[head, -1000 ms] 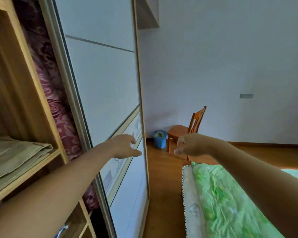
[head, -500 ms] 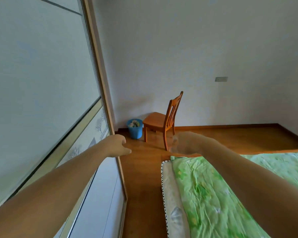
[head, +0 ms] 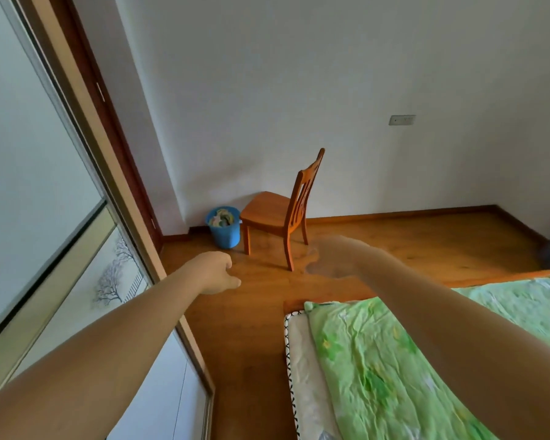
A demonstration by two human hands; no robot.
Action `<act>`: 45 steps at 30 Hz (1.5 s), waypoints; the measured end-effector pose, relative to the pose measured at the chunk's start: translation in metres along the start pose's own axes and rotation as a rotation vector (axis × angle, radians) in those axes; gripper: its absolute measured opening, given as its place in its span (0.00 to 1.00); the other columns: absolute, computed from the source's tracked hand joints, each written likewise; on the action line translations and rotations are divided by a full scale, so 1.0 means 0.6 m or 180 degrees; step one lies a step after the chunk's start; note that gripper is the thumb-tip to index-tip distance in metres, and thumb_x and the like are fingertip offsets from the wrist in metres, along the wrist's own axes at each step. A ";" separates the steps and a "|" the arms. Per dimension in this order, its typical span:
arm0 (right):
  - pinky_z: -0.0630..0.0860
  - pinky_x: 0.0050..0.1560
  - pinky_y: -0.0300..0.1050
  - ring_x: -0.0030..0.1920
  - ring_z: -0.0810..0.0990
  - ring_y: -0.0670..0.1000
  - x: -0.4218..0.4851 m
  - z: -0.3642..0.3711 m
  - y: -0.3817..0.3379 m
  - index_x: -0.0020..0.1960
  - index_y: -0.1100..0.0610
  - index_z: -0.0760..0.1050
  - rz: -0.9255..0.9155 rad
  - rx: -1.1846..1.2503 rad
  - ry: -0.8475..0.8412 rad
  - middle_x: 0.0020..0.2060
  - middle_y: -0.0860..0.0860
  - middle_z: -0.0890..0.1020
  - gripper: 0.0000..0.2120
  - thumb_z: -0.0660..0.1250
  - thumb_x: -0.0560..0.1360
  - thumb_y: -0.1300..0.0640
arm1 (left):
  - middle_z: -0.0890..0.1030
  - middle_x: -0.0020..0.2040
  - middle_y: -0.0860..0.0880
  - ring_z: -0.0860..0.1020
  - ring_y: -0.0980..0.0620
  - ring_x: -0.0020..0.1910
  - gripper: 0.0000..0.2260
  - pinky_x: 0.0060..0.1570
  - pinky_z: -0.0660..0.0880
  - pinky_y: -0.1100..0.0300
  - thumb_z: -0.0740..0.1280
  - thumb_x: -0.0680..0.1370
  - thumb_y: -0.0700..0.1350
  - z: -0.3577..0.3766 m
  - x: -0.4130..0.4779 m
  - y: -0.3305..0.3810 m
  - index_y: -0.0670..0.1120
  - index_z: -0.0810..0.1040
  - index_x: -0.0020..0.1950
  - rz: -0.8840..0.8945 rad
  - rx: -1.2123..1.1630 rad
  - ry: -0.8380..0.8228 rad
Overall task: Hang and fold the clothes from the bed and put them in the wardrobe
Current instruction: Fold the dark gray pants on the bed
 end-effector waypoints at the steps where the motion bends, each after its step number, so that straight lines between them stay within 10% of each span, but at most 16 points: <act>1: 0.75 0.63 0.55 0.66 0.75 0.58 0.028 -0.003 0.005 0.75 0.51 0.69 0.0053 0.0039 0.0012 0.69 0.52 0.76 0.30 0.65 0.77 0.40 | 0.73 0.72 0.47 0.73 0.47 0.69 0.29 0.65 0.73 0.52 0.69 0.78 0.58 -0.004 0.034 0.002 0.48 0.69 0.76 0.0050 0.0066 -0.0029; 9: 0.71 0.49 0.46 0.61 0.77 0.56 0.200 -0.040 0.072 0.72 0.53 0.72 0.0524 0.0406 0.0005 0.65 0.53 0.78 0.25 0.66 0.78 0.43 | 0.76 0.69 0.46 0.76 0.48 0.65 0.26 0.59 0.75 0.55 0.68 0.80 0.54 -0.064 0.294 0.039 0.47 0.70 0.75 0.0374 0.0271 -0.0230; 31: 0.79 0.56 0.50 0.61 0.79 0.55 0.672 -0.141 0.377 0.71 0.52 0.72 0.1490 0.0968 0.0211 0.64 0.53 0.79 0.25 0.67 0.78 0.41 | 0.78 0.64 0.49 0.77 0.53 0.53 0.23 0.37 0.70 0.64 0.71 0.77 0.57 -0.199 0.990 0.227 0.50 0.75 0.69 0.1457 0.0676 -0.0435; 35: 0.80 0.57 0.52 0.59 0.80 0.55 0.740 -0.151 0.431 0.70 0.53 0.72 0.1817 0.1117 0.0154 0.63 0.53 0.80 0.25 0.67 0.78 0.42 | 0.78 0.66 0.47 0.79 0.49 0.58 0.26 0.54 0.79 0.54 0.70 0.77 0.57 -0.214 1.111 0.277 0.49 0.73 0.72 0.1807 0.0760 -0.0513; 40: 0.75 0.54 0.46 0.63 0.78 0.56 0.851 -0.161 0.489 0.71 0.53 0.73 0.2265 0.1232 0.0284 0.65 0.53 0.79 0.25 0.67 0.78 0.42 | 0.80 0.60 0.49 0.80 0.54 0.48 0.26 0.53 0.81 0.55 0.69 0.77 0.58 -0.238 1.264 0.323 0.50 0.72 0.72 0.2219 0.0902 -0.0622; 45: 0.76 0.54 0.45 0.63 0.78 0.55 0.932 -0.181 0.533 0.71 0.51 0.72 0.2586 0.1393 0.0367 0.65 0.52 0.79 0.26 0.68 0.78 0.41 | 0.76 0.69 0.47 0.77 0.48 0.63 0.28 0.57 0.77 0.55 0.69 0.77 0.59 -0.268 1.399 0.370 0.50 0.71 0.74 0.2500 0.1078 -0.0678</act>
Point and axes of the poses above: each hand's wrist, its own x-axis towards the middle knuckle, its own z-axis out of the palm, y = z × x, the point moved 1 cm from there along x, towards the middle knuckle
